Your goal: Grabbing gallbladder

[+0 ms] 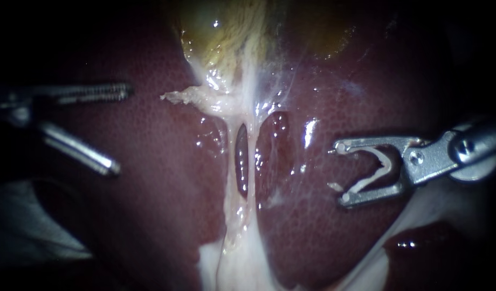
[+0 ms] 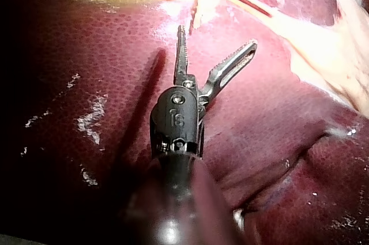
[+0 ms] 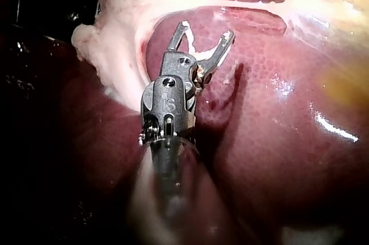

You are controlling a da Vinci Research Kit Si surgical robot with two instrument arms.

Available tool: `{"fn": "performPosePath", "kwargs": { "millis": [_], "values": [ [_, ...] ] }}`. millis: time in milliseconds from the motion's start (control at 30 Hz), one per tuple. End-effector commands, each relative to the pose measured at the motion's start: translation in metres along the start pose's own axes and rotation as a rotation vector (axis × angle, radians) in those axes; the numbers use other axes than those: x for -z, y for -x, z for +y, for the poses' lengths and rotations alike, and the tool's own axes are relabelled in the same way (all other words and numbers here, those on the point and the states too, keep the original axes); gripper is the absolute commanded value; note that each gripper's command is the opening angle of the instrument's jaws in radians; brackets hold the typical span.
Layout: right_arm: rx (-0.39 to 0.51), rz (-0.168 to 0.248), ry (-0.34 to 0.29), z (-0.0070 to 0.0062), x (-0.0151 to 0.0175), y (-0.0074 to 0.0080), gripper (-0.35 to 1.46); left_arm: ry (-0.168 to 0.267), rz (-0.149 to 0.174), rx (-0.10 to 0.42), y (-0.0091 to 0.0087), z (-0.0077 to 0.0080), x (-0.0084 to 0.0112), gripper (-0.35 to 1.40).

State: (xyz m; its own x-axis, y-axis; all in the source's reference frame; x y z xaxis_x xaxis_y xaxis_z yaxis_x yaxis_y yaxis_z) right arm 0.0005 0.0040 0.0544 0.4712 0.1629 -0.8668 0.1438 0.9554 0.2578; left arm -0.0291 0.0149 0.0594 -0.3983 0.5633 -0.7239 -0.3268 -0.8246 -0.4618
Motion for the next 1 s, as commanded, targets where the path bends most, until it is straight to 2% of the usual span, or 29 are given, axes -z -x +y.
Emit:
{"fn": "performPosePath", "kwargs": {
  "millis": [33,100,200,433,667,833,1000],
  "values": [
    [0.000,0.000,0.000,0.0000,0.0000,-0.0001,0.50,-0.022,0.014,0.009,-0.0007,-0.0002,-0.0002,1.16],
    [0.000,0.000,0.000,0.0000,0.0000,-0.0001,0.50,-0.041,0.026,0.010,-0.0013,-0.0003,-0.0006,1.15],
    [0.000,0.000,0.000,0.0000,0.0000,-0.0001,0.50,-0.032,0.028,0.023,-0.0014,0.0001,-0.0021,1.13],
    [0.000,0.000,0.000,0.0000,0.0000,-0.0001,0.50,-0.018,0.033,0.012,0.0003,0.0012,-0.0062,1.13],
    [0.000,0.000,0.000,0.0000,-0.0001,-0.0001,0.50,-0.006,0.036,-0.001,0.0022,0.0015,-0.0091,1.11],
    [0.000,0.000,0.000,0.0000,-0.0001,-0.0001,0.50,-0.003,0.036,-0.002,0.0024,0.0014,-0.0099,1.10],
    [0.000,0.000,0.000,0.0000,-0.0001,-0.0001,0.50,-0.003,0.037,-0.001,0.0020,0.0017,-0.0104,1.00]
  ]
}}
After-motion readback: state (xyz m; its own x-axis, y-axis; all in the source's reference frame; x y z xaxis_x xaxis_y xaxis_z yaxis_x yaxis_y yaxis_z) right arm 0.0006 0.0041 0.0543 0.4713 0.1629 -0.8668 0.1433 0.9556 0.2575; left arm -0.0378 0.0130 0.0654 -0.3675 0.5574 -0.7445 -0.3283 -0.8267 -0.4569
